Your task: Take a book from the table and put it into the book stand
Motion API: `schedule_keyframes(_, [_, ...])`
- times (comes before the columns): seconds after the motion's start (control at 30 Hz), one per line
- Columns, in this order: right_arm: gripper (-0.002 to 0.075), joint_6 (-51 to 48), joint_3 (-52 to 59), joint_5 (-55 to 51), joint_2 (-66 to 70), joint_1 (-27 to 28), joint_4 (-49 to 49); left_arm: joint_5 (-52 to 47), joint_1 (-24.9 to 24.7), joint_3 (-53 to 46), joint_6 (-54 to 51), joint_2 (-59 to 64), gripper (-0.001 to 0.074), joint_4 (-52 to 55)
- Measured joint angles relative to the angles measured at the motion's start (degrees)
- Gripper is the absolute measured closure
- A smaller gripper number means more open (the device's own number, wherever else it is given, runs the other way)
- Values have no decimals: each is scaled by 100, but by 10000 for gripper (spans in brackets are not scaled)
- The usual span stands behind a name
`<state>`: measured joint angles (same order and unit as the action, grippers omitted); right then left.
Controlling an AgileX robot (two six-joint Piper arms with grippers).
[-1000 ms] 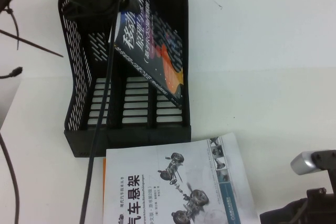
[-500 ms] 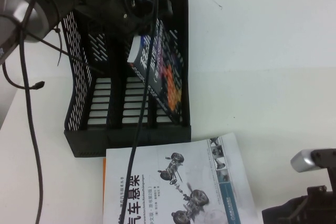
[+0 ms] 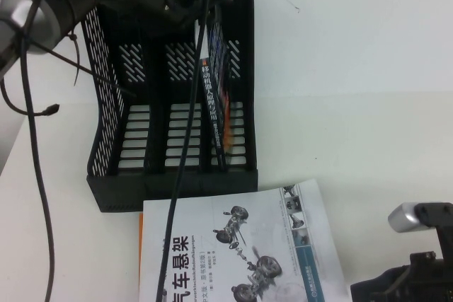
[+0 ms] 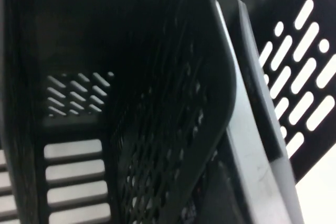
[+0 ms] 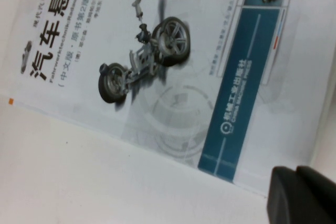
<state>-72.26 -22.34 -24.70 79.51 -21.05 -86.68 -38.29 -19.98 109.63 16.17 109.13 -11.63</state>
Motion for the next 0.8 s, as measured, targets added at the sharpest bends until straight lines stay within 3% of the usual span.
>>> schedule_keyframes(0.13, [726,-38,0,0,0,0,-51,-15,0,0,-71,-98,360,17])
schedule_keyframes(0.2, [726,-43,0,10,0,0,-63,-137,0,0,-71,-224,448,140])
schedule_keyframes(0.27, [726,-52,0,3,0,0,-85,-370,0,0,-71,-421,592,321])
schedule_keyframes(0.37, [726,-52,0,-45,0,0,-85,-846,0,0,-71,-752,692,650])
schedule_keyframes(0.63, [726,344,-127,27,0,0,197,-1247,10,-394,-49,-1948,734,1163])
schedule_keyframes(0.8, [726,1044,-529,64,0,0,1005,-738,10,-1977,-28,-3277,734,1233])
